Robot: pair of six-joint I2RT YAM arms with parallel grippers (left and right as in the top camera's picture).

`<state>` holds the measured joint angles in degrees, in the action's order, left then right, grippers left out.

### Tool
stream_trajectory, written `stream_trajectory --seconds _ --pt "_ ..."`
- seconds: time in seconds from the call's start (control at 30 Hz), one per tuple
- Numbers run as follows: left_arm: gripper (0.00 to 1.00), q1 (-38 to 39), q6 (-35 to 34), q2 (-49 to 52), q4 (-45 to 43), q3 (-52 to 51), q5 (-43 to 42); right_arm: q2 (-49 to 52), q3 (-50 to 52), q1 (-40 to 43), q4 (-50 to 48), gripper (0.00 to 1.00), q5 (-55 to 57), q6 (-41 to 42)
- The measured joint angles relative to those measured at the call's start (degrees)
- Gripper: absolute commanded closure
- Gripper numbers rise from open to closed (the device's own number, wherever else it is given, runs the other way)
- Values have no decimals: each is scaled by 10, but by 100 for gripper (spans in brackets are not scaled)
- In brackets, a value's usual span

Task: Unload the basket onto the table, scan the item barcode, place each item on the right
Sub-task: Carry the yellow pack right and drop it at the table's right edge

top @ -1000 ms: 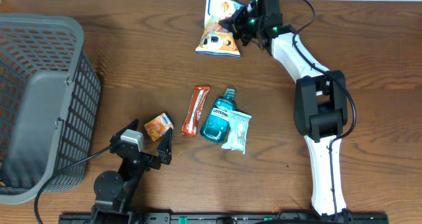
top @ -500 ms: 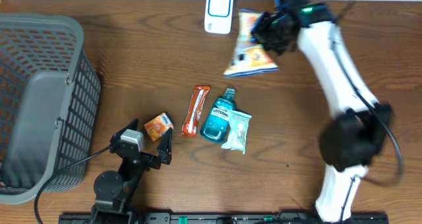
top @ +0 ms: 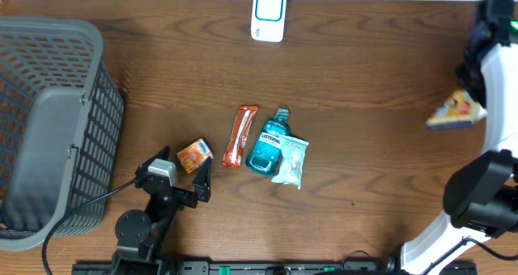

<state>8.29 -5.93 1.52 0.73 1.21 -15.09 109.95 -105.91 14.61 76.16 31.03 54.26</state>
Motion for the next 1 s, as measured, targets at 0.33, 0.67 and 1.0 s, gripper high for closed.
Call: stream_trajectory --seconds 0.33,0.67,1.0 --pt "2 0 0 0 0 0 0 3 210 219 -231 94 36 9" --pt "2 0 0 0 0 0 0 3 161 324 -217 75 -247 -70" --pt "2 0 0 0 0 0 0 3 149 309 -122 99 -391 -87"
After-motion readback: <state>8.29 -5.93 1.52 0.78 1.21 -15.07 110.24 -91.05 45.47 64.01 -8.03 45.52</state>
